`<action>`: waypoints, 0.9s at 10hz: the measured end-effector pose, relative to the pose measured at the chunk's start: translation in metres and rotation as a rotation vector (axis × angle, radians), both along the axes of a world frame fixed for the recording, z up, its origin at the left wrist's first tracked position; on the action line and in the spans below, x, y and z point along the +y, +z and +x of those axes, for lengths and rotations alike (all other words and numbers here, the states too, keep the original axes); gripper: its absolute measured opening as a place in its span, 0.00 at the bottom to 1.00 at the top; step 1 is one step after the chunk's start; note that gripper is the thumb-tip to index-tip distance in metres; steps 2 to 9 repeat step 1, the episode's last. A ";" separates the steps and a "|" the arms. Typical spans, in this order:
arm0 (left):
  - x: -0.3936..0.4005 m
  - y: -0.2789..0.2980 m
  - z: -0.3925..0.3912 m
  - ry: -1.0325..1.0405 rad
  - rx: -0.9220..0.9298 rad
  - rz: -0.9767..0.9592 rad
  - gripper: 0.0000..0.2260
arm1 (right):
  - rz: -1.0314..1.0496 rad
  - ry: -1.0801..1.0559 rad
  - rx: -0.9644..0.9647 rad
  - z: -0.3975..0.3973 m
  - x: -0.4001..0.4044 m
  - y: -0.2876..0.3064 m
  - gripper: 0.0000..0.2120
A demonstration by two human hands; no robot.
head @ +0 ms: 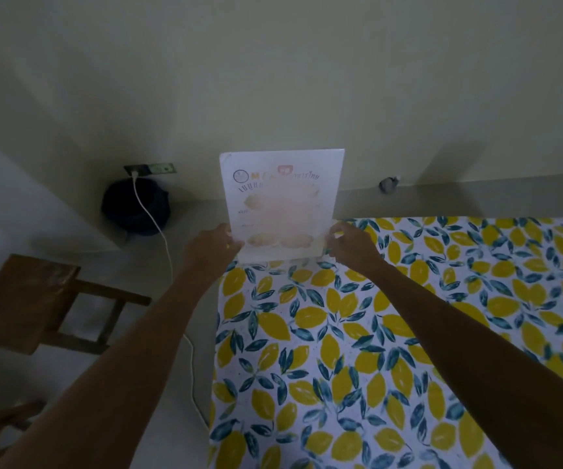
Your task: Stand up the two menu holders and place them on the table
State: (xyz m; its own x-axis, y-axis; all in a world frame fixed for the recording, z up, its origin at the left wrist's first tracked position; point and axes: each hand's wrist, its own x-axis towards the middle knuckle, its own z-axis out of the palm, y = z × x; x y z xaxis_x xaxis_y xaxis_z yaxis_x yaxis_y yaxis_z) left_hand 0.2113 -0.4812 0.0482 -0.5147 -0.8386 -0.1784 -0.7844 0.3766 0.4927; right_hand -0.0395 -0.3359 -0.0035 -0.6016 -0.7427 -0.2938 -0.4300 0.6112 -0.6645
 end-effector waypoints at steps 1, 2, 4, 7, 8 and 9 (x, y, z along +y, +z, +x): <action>0.009 0.004 0.002 0.024 -0.077 0.006 0.16 | 0.013 -0.007 -0.083 -0.005 0.009 0.005 0.11; 0.009 0.004 0.002 0.024 -0.077 0.006 0.16 | 0.013 -0.007 -0.083 -0.005 0.009 0.005 0.11; 0.009 0.004 0.002 0.024 -0.077 0.006 0.16 | 0.013 -0.007 -0.083 -0.005 0.009 0.005 0.11; 0.009 0.004 0.002 0.024 -0.077 0.006 0.16 | 0.013 -0.007 -0.083 -0.005 0.009 0.005 0.11; 0.009 0.004 0.002 0.024 -0.077 0.006 0.16 | 0.013 -0.007 -0.083 -0.005 0.009 0.005 0.11; 0.009 0.004 0.002 0.024 -0.077 0.006 0.16 | 0.013 -0.007 -0.083 -0.005 0.009 0.005 0.11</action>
